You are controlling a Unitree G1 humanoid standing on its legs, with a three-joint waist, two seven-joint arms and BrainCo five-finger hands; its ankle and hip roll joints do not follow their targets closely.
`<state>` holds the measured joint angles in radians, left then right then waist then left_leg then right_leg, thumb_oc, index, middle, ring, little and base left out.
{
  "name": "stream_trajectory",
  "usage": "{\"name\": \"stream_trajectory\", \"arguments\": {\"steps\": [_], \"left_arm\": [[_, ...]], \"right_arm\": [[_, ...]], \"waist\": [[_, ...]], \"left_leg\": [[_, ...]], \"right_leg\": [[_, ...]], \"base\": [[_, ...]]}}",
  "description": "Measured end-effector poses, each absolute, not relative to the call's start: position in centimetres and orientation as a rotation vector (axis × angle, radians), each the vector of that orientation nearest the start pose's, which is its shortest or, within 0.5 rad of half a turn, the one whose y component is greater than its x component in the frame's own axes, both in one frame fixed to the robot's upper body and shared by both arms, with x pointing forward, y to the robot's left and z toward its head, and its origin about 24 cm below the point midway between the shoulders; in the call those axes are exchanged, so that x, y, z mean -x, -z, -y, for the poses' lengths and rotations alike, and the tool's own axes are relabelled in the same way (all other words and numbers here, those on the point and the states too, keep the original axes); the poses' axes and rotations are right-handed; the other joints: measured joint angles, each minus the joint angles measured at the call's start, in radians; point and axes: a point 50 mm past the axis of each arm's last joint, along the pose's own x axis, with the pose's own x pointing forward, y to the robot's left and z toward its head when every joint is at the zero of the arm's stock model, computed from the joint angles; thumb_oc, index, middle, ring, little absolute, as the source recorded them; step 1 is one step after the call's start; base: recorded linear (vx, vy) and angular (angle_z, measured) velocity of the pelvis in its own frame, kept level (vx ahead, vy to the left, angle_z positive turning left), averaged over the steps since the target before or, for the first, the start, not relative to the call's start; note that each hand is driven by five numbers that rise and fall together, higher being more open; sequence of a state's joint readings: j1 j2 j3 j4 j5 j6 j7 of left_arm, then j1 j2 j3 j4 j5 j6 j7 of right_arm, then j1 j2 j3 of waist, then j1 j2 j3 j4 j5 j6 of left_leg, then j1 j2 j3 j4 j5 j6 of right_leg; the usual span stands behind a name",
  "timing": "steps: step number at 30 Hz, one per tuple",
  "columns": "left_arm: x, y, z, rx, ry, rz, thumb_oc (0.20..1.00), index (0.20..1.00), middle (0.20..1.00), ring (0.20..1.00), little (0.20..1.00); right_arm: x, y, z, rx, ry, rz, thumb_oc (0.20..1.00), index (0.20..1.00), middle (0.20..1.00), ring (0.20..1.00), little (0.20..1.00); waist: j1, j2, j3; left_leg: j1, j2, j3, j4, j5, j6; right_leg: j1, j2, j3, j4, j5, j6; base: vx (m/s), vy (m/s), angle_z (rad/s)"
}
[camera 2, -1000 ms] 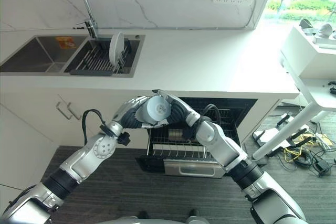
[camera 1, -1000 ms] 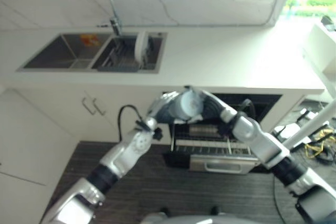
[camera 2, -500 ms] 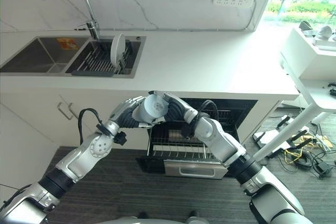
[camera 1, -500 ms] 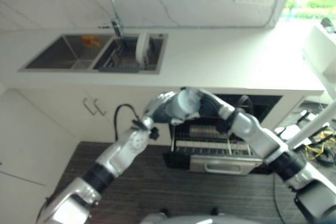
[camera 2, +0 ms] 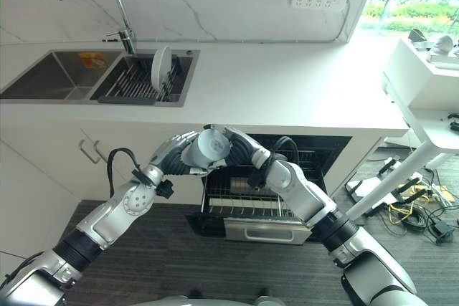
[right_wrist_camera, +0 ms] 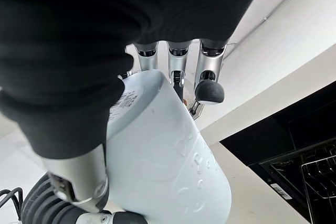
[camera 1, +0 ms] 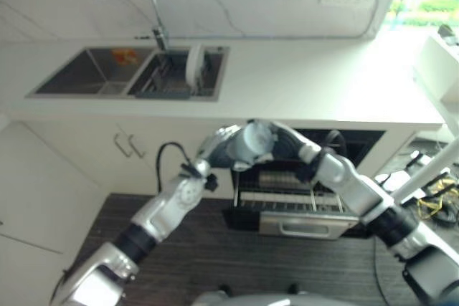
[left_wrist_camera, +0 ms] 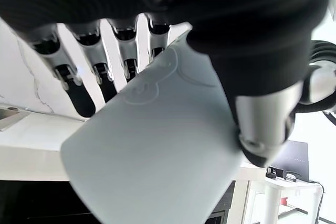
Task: Place the dishes in the dishwasher.
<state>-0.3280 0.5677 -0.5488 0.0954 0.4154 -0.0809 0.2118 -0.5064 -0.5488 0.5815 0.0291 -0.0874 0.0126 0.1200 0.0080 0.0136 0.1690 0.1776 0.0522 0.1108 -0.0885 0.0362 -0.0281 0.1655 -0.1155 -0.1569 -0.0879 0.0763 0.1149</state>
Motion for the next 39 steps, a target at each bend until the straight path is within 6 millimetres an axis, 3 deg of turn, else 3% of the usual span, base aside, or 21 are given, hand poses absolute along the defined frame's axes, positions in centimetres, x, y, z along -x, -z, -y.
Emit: {"name": "stream_trajectory", "arguments": {"steps": [6, 7, 8, 18, 25, 29, 36, 39], "left_arm": [[-28.6, -8.0, -13.0, -1.008, 0.337, 0.366, 0.2, 0.2, 0.2, 0.2, 0.2], [-28.6, -8.0, -13.0, -1.008, 0.338, 0.367, 0.231, 0.231, 0.231, 0.231, 0.231], [-28.6, -8.0, -12.9, -1.007, 0.339, 0.367, 1.0, 1.0, 1.0, 1.0, 1.0], [-28.8, -8.4, -12.2, -0.992, 0.336, 0.392, 1.0, 1.0, 1.0, 1.0, 1.0], [-28.8, -9.1, -11.2, -0.986, 0.329, 0.451, 1.0, 1.0, 1.0, 1.0, 1.0], [-28.5, -8.9, -10.5, -0.981, 0.363, 0.469, 1.0, 1.0, 1.0, 1.0, 1.0], [-28.2, -8.6, -10.1, -1.004, 0.391, 0.488, 1.0, 1.0, 1.0, 1.0, 1.0], [-28.1, -8.5, -10.4, -1.02, 0.403, 0.475, 1.0, 1.0, 1.0, 1.0, 1.0]], "right_arm": [[-30.3, -11.6, 9.7, 0.7, -0.653, 0.251, 0.2, 0.2, 0.2, 0.2, 0.2], [-30.3, -11.5, 9.8, 0.677, -0.654, 0.241, 0.2, 0.2, 0.2, 0.2, 0.2], [-30.2, -11.3, 9.8, 0.64, -0.652, 0.228, 0.2, 0.2, 0.2, 0.2, 0.2], [-29.7, -10.5, 10.4, 0.52, -0.553, 0.232, 0.2, 0.2, 0.2, 0.2, 0.2], [-30.0, -11.1, 11.7, 0.521, -0.432, 0.269, 0.2, 0.2, 0.2, 0.2, 0.2], [-29.6, -10.3, 13.2, 0.493, -0.346, 0.248, 0.2, 0.2, 0.2, 0.2, 0.2], [-29.9, -11.2, 14.9, 0.487, -0.227, 0.286, 0.2, 0.2, 0.2, 0.2, 0.2], [-30.2, -12.2, 16.5, 0.473, -0.12, 0.317, 0.2, 0.2, 0.2, 0.2, 0.2]], "waist": [[0.0, 0.0, 0.0], [0.0, 0.0, 0.0], [0.0, 0.0, -0.001], [-0.009, 0.005, -0.003], [-0.033, 0.019, -0.012], [-0.037, 0.02, -0.013], [-0.054, 0.02, -0.013], [-0.055, 0.02, -0.013]], "left_leg": [[0.001, 0.0, -0.004, 0.0, 0.0, 0.0], [0.0, 0.0, -0.004, 0.0, 0.001, 0.0], [0.001, 0.0, -0.006, 0.0, 0.002, 0.0], [0.0, 0.0, -0.009, 0.0, 0.004, 0.0], [-0.001, 0.001, -0.007, 0.0, 0.003, 0.0], [0.0, 0.002, -0.001, 0.0, 0.003, 0.0], [0.0, 0.002, 0.011, 0.0, 0.003, 0.001], [0.0, 0.002, 0.013, 0.0, 0.003, 0.001]], "right_leg": [[0.002, 0.0, -0.004, 0.0, 0.0, 0.0], [0.002, 0.0, -0.004, 0.0, 0.0, 0.0], [0.003, 0.0, -0.006, 0.0, 0.0, 0.0], [0.005, 0.0, -0.01, 0.0, 0.0, -0.001], [0.003, 0.0, -0.008, 0.0, 0.0, -0.001], [0.001, 0.0, -0.002, 0.0, 0.001, -0.001], [-0.005, 0.001, 0.01, 0.0, 0.003, -0.003], [-0.006, 0.001, 0.012, 0.0, 0.004, -0.003]], "base": [[0.01, 0.0, 0.0], [0.0, 0.0, 0.0], [0.04, 0.007, 0.03], [0.0, 0.001, 0.0], [0.0, 0.0, 0.0], [-0.01, -0.017, -0.05], [0.0, -0.005, -0.02], [0.0, 0.0, 0.0]]}}
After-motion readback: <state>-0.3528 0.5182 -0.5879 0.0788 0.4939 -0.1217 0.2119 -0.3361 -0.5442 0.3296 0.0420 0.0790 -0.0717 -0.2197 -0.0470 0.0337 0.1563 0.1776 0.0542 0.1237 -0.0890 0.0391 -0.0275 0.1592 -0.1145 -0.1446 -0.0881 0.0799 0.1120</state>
